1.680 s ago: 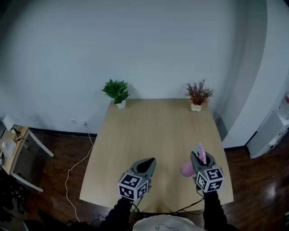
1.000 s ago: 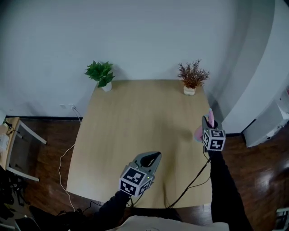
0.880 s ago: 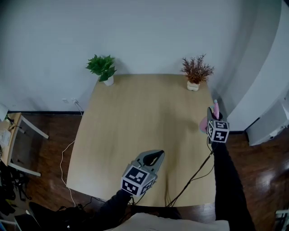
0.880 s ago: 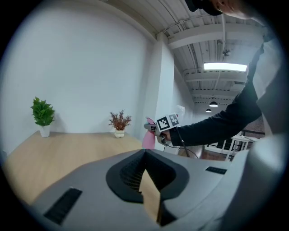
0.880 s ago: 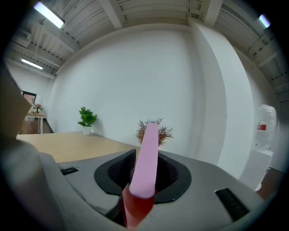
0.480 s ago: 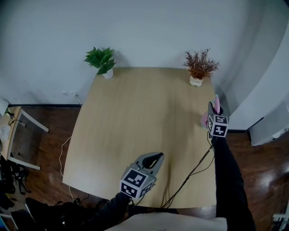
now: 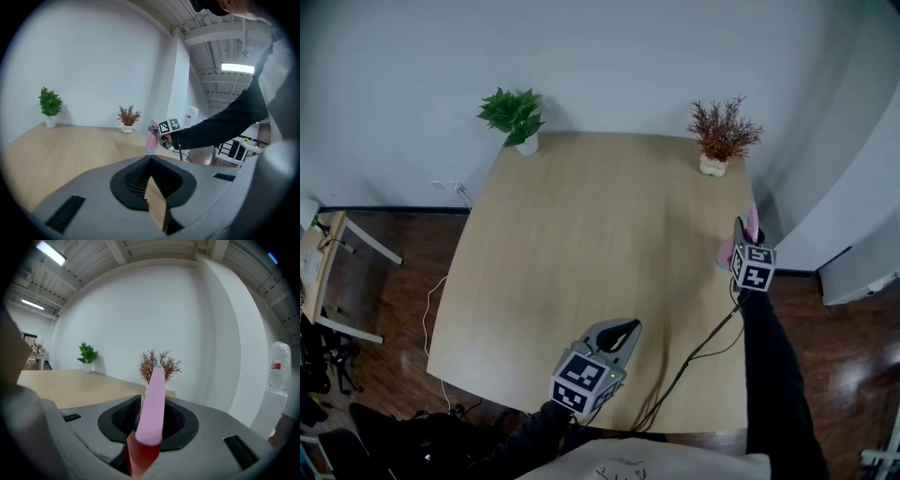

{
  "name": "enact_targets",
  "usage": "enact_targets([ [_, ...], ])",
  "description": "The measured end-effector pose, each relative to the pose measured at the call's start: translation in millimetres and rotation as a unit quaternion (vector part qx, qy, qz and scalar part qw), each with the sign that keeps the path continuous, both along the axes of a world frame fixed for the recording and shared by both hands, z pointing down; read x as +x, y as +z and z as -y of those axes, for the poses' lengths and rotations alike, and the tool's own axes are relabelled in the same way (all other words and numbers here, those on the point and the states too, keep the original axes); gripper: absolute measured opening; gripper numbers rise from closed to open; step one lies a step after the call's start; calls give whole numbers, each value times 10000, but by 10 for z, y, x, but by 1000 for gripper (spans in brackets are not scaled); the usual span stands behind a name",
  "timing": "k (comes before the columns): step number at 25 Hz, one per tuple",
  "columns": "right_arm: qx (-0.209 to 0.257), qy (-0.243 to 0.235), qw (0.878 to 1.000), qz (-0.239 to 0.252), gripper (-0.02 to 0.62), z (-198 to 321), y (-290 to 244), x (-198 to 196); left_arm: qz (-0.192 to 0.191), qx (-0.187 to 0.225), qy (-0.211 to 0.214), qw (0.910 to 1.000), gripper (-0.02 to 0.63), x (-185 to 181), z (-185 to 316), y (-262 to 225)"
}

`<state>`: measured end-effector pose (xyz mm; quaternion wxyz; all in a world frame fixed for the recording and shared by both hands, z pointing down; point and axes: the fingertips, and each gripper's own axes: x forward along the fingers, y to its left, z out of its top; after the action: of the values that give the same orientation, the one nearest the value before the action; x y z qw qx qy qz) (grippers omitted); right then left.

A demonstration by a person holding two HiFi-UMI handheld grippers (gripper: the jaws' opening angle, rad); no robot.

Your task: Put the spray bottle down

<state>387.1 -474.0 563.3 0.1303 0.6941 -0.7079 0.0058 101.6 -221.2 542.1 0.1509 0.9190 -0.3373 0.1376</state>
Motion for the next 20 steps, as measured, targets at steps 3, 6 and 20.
enact_targets([
  [3, 23, 20, 10000, -82, 95, -3, -2, 1, -23, -27, -11, 10000, 18, -4, -9, -5],
  [6, 51, 55, 9999, -106, 95, -10, -2, 17, 3, -41, -10, 10000, 18, -24, -21, -1],
  [20, 170, 138, 9997, 134, 314, -177, -20, -34, -22, -55, -14, 10000, 18, -144, -86, -36],
])
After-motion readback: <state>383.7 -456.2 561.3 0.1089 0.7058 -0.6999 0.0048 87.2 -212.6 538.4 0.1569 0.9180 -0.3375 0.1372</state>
